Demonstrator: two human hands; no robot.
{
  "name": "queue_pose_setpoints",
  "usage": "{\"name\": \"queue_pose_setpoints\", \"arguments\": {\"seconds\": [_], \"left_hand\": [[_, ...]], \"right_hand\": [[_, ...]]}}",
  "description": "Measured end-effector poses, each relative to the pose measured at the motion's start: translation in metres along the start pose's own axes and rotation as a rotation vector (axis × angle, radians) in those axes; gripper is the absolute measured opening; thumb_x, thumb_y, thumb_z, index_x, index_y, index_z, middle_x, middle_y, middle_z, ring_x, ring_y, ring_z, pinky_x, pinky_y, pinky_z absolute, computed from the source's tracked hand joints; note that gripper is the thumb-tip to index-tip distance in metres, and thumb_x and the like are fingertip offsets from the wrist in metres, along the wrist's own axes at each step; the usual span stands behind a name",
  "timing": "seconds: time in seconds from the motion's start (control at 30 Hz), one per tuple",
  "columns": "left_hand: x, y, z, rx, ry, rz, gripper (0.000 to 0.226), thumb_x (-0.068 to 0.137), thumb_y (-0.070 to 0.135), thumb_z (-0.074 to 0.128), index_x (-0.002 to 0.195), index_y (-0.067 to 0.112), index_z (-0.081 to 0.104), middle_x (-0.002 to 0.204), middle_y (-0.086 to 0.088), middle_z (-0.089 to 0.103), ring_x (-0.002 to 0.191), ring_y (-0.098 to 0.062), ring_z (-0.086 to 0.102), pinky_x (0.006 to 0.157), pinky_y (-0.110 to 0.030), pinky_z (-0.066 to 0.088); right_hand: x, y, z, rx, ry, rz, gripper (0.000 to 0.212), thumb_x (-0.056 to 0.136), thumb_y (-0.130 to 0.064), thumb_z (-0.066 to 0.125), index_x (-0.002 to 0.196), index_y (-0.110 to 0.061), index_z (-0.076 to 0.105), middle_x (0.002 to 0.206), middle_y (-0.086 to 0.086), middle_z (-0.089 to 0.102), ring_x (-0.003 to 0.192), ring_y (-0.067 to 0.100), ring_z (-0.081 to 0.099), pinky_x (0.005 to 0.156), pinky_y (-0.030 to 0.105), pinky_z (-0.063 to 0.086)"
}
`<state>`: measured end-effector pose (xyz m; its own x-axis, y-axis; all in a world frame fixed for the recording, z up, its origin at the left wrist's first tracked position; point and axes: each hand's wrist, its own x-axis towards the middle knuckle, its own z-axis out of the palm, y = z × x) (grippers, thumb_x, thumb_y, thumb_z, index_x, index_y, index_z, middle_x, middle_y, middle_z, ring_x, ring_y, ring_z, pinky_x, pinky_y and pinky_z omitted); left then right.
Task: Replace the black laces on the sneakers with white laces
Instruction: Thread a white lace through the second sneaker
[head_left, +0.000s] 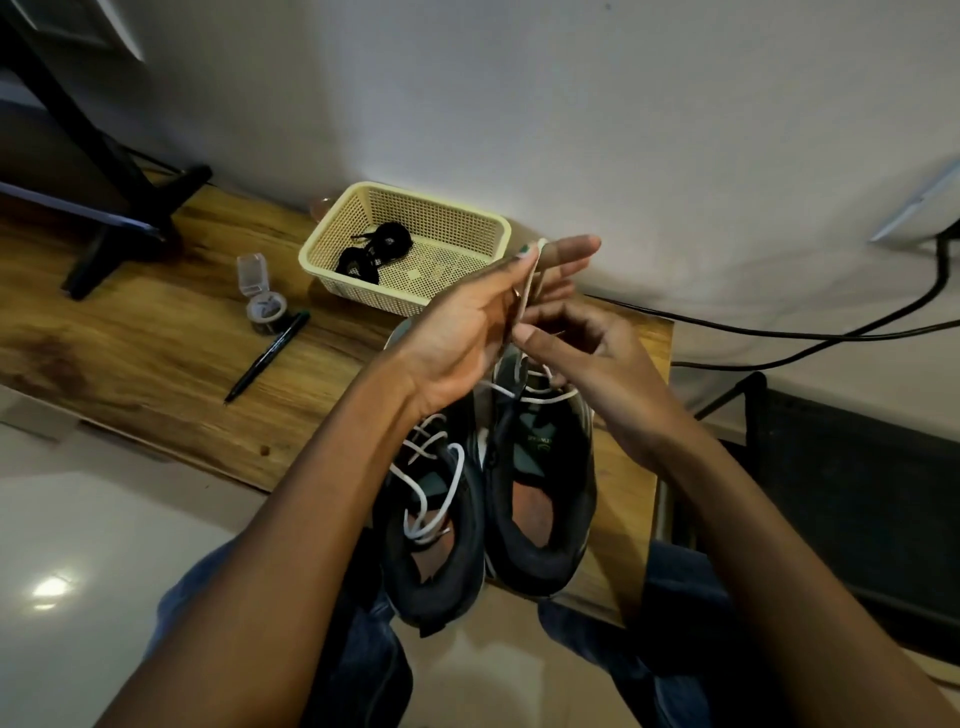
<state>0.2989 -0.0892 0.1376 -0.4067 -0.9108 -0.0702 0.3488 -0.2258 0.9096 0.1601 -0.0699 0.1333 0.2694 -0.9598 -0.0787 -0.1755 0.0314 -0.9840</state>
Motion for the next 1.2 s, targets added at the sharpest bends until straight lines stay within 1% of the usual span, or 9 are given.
{"name": "queue_pose_setpoints", "arguments": {"seconds": [0.17,0.33,0.47,0.57,0.63,0.73,0.83,0.97,1.2], "left_hand": [[0.002,0.000,-0.004,-0.093,0.060,0.011,0.034,0.100,0.028,0.034,0.123,0.018,0.057,0.133,-0.001,0.058,0.125,-0.018,0.050,0.109,-0.034,0.038],[0.002,0.000,-0.014,-0.012,0.359,-0.016,0.029,0.102,0.028,0.039,0.112,0.025,0.065,0.120,0.006,0.067,0.108,-0.012,0.064,0.090,-0.031,0.050],[0.000,-0.002,-0.021,0.295,0.708,-0.011,0.022,0.099,0.022,0.049,0.094,0.022,0.071,0.109,-0.001,0.070,0.092,-0.016,0.064,0.074,-0.025,0.052],[-0.004,-0.004,-0.030,0.580,0.800,0.015,0.020,0.093,0.026,0.059,0.078,0.023,0.071,0.092,-0.013,0.071,0.080,-0.024,0.061,0.074,-0.037,0.050],[-0.005,-0.007,-0.035,0.832,0.836,-0.068,0.023,0.090,0.039,0.059,0.078,0.021,0.069,0.078,-0.004,0.068,0.074,-0.021,0.061,0.079,-0.039,0.046],[-0.004,-0.009,-0.032,1.150,0.960,-0.118,0.039,0.082,0.055,0.061,0.099,0.022,0.053,0.101,0.006,0.060,0.101,-0.018,0.055,0.096,-0.043,0.035],[0.001,-0.014,-0.022,1.264,0.746,0.131,0.047,0.080,0.042,0.069,0.117,0.023,0.047,0.113,0.014,0.051,0.118,-0.016,0.045,0.103,-0.039,0.024],[0.004,-0.030,-0.010,1.154,0.235,0.194,0.034,0.083,0.020,0.070,0.116,0.027,0.066,0.106,0.012,0.071,0.102,-0.007,0.063,0.092,-0.038,0.050],[0.006,-0.034,-0.010,0.972,0.265,0.161,0.008,0.083,0.023,0.073,0.090,0.026,0.076,0.083,0.009,0.073,0.077,-0.007,0.068,0.075,-0.036,0.057]], "right_hand": [[0.001,0.002,-0.004,-0.013,-0.055,0.040,0.009,0.092,-0.012,0.061,0.096,-0.004,0.063,0.084,0.007,0.066,0.069,0.002,0.060,0.063,0.013,0.046],[0.003,0.004,-0.018,0.163,-0.119,0.195,0.005,0.092,-0.012,0.058,0.095,-0.013,0.062,0.079,0.003,0.072,0.074,0.013,0.066,0.067,0.023,0.049],[0.006,0.011,-0.030,0.140,0.085,0.235,0.007,0.091,-0.009,0.060,0.089,-0.008,0.066,0.071,0.004,0.066,0.058,0.009,0.060,0.053,0.014,0.048],[0.009,0.017,-0.038,0.144,0.203,0.266,0.014,0.094,0.000,0.052,0.099,0.000,0.065,0.075,0.010,0.063,0.053,0.005,0.060,0.049,0.012,0.046],[0.009,0.018,-0.040,0.123,0.230,0.260,0.019,0.096,0.004,0.047,0.107,0.004,0.063,0.077,0.011,0.064,0.053,0.003,0.062,0.052,0.012,0.048],[0.008,0.017,-0.037,0.051,0.296,0.195,0.014,0.095,0.007,0.048,0.103,0.001,0.059,0.077,0.012,0.065,0.054,0.004,0.064,0.055,0.015,0.053],[0.007,0.015,-0.032,0.037,0.304,0.159,0.012,0.090,0.004,0.058,0.088,-0.007,0.052,0.074,0.009,0.069,0.058,0.009,0.068,0.058,0.023,0.057],[0.005,0.013,-0.027,0.116,0.210,0.178,0.012,0.085,0.000,0.066,0.083,-0.007,0.055,0.066,0.006,0.072,0.063,0.016,0.071,0.062,0.027,0.058],[0.000,0.018,-0.035,-0.055,0.197,0.181,0.022,0.086,-0.019,0.069,0.094,0.001,0.063,0.072,0.012,0.067,0.057,0.013,0.065,0.053,0.022,0.054]]}}
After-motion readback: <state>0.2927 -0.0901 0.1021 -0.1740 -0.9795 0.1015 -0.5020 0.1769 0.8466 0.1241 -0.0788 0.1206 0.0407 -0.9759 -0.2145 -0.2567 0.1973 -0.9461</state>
